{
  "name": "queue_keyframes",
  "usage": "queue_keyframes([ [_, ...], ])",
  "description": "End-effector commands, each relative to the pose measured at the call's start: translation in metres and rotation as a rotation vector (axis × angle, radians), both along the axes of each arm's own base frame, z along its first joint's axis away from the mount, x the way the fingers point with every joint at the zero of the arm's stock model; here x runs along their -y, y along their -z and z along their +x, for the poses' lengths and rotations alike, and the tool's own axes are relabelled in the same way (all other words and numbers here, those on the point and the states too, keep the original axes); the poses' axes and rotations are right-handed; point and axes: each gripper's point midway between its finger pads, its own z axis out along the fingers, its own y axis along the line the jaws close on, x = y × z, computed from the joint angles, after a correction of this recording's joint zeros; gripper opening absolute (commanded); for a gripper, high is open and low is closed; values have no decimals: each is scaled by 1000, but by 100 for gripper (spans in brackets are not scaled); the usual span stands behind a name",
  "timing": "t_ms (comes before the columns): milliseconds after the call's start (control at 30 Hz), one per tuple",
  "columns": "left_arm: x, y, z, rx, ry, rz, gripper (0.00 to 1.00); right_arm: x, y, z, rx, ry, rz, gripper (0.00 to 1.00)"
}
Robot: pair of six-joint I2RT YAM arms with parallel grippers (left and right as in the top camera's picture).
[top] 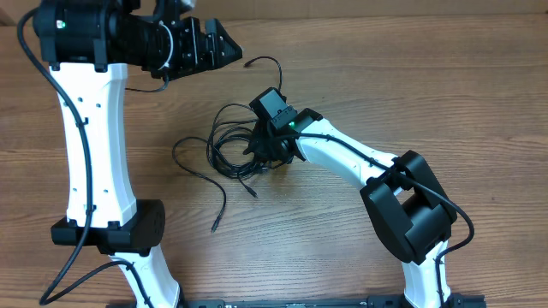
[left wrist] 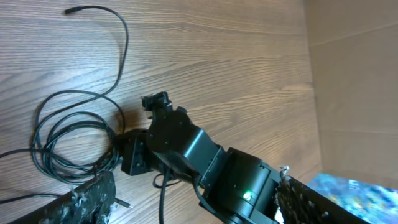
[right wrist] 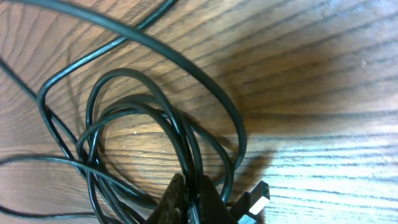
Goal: Untangle cables
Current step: 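Lower the right gripper onto the cable pile and grasp it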
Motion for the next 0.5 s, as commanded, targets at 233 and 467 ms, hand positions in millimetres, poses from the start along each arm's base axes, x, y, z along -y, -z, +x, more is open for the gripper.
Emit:
queue_keyframes([
  [233, 0, -6, -6, 68, 0, 102, 90, 7, 4, 7, 48, -21, -48, 76],
  [467, -1, -6, -6, 69, -1, 103, 91, 8, 7, 10, 62, -13, -58, 70],
])
